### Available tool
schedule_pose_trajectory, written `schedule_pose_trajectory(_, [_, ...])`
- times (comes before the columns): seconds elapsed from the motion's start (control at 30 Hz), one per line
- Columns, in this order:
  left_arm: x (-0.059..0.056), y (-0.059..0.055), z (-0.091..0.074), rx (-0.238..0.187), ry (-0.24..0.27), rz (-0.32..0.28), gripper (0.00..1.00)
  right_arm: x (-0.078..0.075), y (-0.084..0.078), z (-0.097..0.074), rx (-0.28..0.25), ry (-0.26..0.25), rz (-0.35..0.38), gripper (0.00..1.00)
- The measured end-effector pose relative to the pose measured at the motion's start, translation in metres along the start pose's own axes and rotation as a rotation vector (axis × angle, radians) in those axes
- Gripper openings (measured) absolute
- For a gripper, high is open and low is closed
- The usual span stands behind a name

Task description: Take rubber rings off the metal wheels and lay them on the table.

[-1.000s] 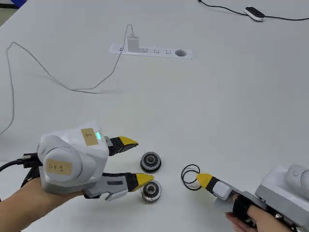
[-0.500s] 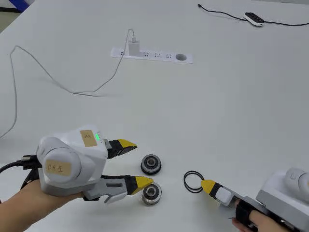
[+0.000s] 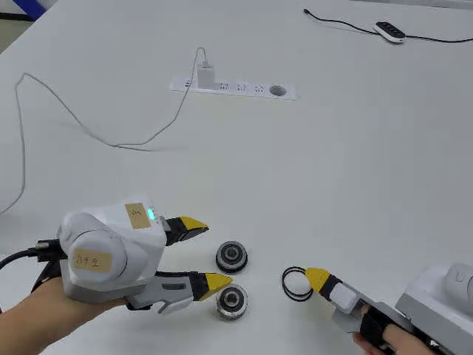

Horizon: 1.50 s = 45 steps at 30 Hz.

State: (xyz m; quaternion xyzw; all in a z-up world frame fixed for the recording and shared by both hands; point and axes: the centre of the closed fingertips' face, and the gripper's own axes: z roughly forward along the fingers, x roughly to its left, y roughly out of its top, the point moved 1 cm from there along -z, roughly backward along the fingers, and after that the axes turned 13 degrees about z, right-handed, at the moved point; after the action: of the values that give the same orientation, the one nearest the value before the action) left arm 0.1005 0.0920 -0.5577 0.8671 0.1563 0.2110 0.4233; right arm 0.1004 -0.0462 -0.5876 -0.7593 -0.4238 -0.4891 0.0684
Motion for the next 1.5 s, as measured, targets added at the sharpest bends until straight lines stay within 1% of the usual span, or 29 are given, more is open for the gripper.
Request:
schedule_pose_trajectory(0.17, [0.004, -0.003, 0.007, 0.017, -0.001, 0.006, 0.43, 0.009, -0.001, 0.002, -0.001, 0.045, 0.018, 0.17])
schedule_pose_trajectory(0.27, [0.005, -0.005, 0.013, 0.024, -0.008, 0.005, 0.40, 0.011, -0.002, 0.002, 0.005, 0.057, 0.021, 0.18])
schedule_pose_trajectory(0.37, [0.006, -0.007, 0.020, 0.035, -0.013, 0.004, 0.39, 0.010, -0.005, 0.002, 0.011, 0.056, 0.028, 0.18])
schedule_pose_trajectory(0.47, [0.007, -0.009, 0.025, 0.048, -0.014, 0.021, 0.34, 0.013, -0.007, 0.002, 0.017, 0.066, 0.036, 0.18])
schedule_pose_trajectory(0.57, [0.009, -0.012, 0.029, 0.057, -0.018, 0.017, 0.29, 0.017, -0.009, 0.003, 0.025, 0.080, 0.034, 0.18])
schedule_pose_trajectory(0.67, [0.010, -0.014, 0.035, 0.064, -0.021, 0.012, 0.29, 0.018, -0.015, 0.002, 0.044, 0.079, 0.020, 0.18])
schedule_pose_trajectory(0.83, [0.005, -0.012, 0.041, 0.060, -0.032, 0.011, 0.25, 0.018, -0.020, 0.001, 0.061, 0.084, 0.025, 0.17])
schedule_pose_trajectory(0.9, [0.004, -0.011, 0.041, 0.057, -0.037, 0.010, 0.23, 0.019, -0.020, 0.002, 0.061, 0.087, 0.031, 0.17])
schedule_pose_trajectory(1.1, [0.001, -0.014, 0.041, 0.061, -0.054, 0.004, 0.20, 0.021, -0.023, 0.003, 0.062, 0.092, 0.047, 0.17])
schedule_pose_trajectory(1.3, [0.000, -0.016, 0.040, 0.067, -0.059, 0.000, 0.17, 0.021, -0.024, 0.003, 0.067, 0.092, 0.049, 0.17])
schedule_pose_trajectory(1.5, [-0.001, -0.016, 0.041, 0.063, -0.065, 0.000, 0.15, 0.021, -0.025, 0.004, 0.070, 0.092, 0.056, 0.17])
